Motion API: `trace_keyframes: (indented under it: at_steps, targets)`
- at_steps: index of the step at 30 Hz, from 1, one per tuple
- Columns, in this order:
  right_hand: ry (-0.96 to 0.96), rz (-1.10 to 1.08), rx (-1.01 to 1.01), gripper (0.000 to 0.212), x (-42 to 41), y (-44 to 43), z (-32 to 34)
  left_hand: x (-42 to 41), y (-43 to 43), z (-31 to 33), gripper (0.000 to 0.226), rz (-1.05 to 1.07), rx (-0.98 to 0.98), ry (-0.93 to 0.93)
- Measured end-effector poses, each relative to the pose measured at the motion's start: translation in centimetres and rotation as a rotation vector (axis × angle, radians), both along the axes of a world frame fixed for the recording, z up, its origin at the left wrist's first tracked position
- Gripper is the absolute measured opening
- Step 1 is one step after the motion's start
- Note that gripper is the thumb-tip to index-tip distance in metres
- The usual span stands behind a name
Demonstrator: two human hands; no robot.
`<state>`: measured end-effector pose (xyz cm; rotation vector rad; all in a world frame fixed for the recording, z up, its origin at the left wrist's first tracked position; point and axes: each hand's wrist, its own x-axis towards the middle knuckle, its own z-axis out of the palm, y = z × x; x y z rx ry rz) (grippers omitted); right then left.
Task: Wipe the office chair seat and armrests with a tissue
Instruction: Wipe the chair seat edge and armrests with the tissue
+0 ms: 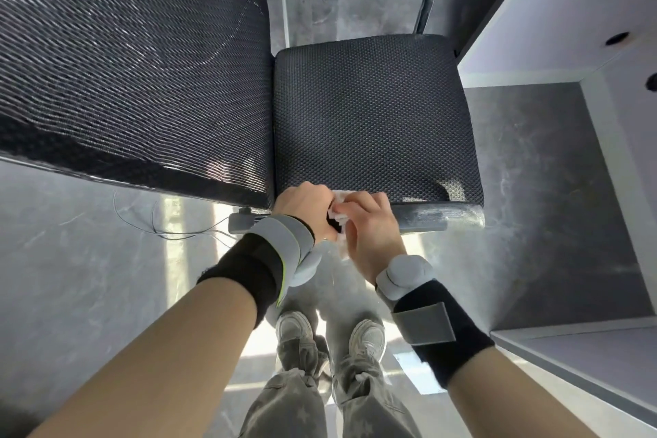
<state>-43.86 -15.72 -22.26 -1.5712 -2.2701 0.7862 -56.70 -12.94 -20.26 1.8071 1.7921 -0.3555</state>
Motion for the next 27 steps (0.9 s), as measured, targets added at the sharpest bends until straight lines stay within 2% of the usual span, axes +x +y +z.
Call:
trace_keyframes:
  at_steps: [4, 7, 11, 18, 24, 27]
  targets:
    - [0.021, 0.134, -0.026, 0.042, 1.5, -0.1, 0.4, 0.0, 0.1, -0.3, 0.04, 0.017, -0.017, 0.0]
    - [0.0, 0.125, -0.005, 0.038, 3.3, -0.3, 0.1, 0.1, 0.1, -0.5, 0.037, 0.02, -0.014, -0.001]
    - [-0.021, 0.008, 0.028, 0.023, 5.9, -0.1, -0.5, 0.2, 0.4, -0.4, 0.036, -0.004, -0.004, 0.029]
    - [-0.017, -0.222, 0.031, 0.028, 8.8, 0.8, -0.8, 0.2, 0.8, -0.5, 0.039, -0.021, -0.032, 0.046]
    - [-0.011, -0.413, -0.028, 0.03, 7.5, 0.9, -0.9, 0.2, 0.7, -0.6, 0.039, -0.019, -0.038, 0.041]
    - [-0.005, -0.431, -0.046, 0.029, 6.4, 0.9, -0.7, 0.4, 0.6, -0.4, 0.041, -0.016, -0.051, 0.051]
